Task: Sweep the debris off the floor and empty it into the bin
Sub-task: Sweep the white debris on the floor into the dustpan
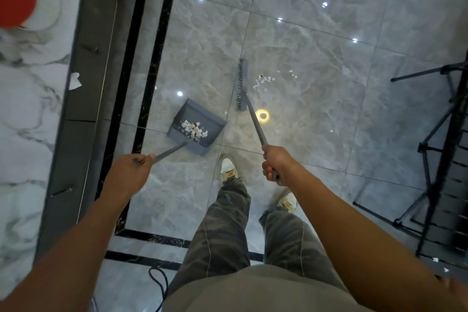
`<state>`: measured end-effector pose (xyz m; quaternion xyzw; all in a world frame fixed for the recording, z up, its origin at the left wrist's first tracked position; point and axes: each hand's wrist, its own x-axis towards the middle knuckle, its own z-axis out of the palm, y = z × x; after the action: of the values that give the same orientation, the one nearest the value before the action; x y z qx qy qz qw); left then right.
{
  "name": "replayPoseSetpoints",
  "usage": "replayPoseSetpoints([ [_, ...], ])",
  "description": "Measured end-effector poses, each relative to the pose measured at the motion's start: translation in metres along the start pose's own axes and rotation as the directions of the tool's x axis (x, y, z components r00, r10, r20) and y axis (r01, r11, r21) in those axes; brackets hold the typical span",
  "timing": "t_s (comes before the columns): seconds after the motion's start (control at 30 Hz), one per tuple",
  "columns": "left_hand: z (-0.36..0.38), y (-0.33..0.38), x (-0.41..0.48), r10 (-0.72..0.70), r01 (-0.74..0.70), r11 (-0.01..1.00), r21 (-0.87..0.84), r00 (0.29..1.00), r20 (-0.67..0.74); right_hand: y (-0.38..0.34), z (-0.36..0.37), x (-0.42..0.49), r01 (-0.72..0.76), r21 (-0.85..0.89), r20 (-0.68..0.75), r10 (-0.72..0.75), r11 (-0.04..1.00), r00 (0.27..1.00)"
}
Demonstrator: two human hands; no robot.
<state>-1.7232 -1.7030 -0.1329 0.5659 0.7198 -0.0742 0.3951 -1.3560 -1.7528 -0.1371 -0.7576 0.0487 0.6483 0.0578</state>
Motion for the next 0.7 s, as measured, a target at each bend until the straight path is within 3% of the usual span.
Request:
replayPoseSetpoints([
  [0.07,-0.005,-0.022,-0.009,-0.065,0.065,0.998,0.004,0.998,-0.012,-0.003,0.015,0.001,0.063,-0.152,0.02,-0.06,0.986,0.998],
  [0.27,-0.009,-0.052,-0.038,-0.15,0.15,0.988,-0.022,0.988,-0.028,-0.011,0.055,0.009,0.191,-0.394,0.122,-0.154,0.899,0.98],
  [0.53,0.009,-0.094,-0.081,-0.261,0.26,0.964,0.047,0.965,0.011,-0.031,0.132,0.025,0.138,-0.516,0.204,-0.035,0.845,0.978],
  [0.7,0.019,-0.116,-0.091,-0.31,0.311,0.95,-0.031,0.95,0.025,-0.05,0.129,0.035,0.033,-0.532,0.162,0.064,0.846,0.985],
])
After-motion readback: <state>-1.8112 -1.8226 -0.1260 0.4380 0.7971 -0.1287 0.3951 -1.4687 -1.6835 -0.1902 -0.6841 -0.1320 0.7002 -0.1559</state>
